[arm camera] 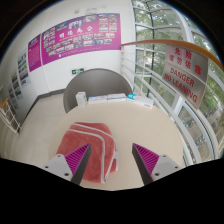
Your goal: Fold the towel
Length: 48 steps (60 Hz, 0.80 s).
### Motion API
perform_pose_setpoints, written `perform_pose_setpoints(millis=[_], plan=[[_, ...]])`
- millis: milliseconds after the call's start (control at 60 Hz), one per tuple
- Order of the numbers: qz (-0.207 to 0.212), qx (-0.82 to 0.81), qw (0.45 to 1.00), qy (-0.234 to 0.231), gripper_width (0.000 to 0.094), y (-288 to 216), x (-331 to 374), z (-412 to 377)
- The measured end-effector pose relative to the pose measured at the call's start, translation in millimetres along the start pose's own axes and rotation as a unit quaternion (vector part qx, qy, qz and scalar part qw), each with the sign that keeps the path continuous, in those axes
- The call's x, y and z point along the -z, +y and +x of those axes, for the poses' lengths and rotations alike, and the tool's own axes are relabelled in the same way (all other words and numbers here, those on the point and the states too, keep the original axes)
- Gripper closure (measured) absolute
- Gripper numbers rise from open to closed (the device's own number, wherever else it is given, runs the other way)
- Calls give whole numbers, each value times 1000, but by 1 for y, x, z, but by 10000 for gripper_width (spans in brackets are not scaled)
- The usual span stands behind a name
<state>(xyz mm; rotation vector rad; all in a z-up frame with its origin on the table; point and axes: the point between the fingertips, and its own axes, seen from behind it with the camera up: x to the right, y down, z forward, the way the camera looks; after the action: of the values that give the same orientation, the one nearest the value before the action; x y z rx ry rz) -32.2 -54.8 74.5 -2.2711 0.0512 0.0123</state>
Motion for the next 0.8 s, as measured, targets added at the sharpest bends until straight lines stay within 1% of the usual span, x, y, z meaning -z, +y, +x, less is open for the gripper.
perform_pose_setpoints(millis=[150, 317, 500, 583, 650, 717, 800], plan=[[25, 17, 1000, 7, 80, -18, 54, -16], [58, 31, 998, 2, 78, -17, 136, -57], [81, 45, 996, 5, 75, 10, 232, -98], [74, 47, 996, 4, 80, 33, 265, -113], [70, 43, 997, 1, 76, 47, 287, -119], [77, 47, 996, 3, 78, 57, 299, -120], [80, 50, 996, 8, 78, 57, 322, -126]])
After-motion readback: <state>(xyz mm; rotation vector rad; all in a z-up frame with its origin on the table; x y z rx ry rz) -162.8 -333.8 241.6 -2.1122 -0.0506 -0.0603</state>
